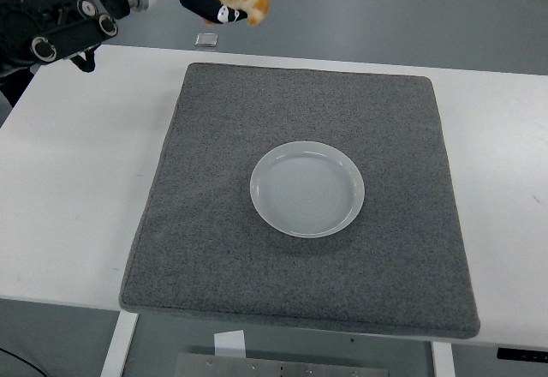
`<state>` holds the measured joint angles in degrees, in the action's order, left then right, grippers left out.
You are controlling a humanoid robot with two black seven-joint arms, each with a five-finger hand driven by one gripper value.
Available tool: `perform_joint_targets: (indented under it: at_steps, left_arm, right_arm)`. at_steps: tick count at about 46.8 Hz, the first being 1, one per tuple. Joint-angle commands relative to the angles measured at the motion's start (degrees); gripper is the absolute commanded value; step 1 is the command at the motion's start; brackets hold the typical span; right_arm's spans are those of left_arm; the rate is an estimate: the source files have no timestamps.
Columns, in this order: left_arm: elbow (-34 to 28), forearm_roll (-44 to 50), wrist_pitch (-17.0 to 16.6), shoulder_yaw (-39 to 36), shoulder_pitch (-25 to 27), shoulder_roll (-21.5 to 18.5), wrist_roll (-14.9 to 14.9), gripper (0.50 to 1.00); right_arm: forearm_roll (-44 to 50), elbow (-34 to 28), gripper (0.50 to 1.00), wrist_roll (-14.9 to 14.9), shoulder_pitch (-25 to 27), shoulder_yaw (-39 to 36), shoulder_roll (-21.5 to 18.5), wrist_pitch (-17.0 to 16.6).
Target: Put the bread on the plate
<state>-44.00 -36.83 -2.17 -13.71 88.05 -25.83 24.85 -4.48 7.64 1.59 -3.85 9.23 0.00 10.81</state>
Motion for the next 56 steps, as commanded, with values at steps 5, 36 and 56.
perform_joint_targets:
  at_steps: [5,36,56]
  left_arm:
    - [-1.2,0.1,2.9,0.0,6.2,0.8,-1.2,0.500]
    - [-26.8,-8.8,-4.0,-0.3,8.5,4.1,-1.6,0.500]
    - [-26.8,-19.8,-11.2,-0.2,-8.1,5.4,-1.6,0.500]
  right_arm:
    - [0.0,0.0,0.952,0.0,0.0,-0.1,0.0,0.0]
    - [0.0,0.0,0.952,0.0,0.0,0.0,0.0,0.0]
    - [0.0,0.0,0.954,0.0,0.0,-0.1,0.0,0.0]
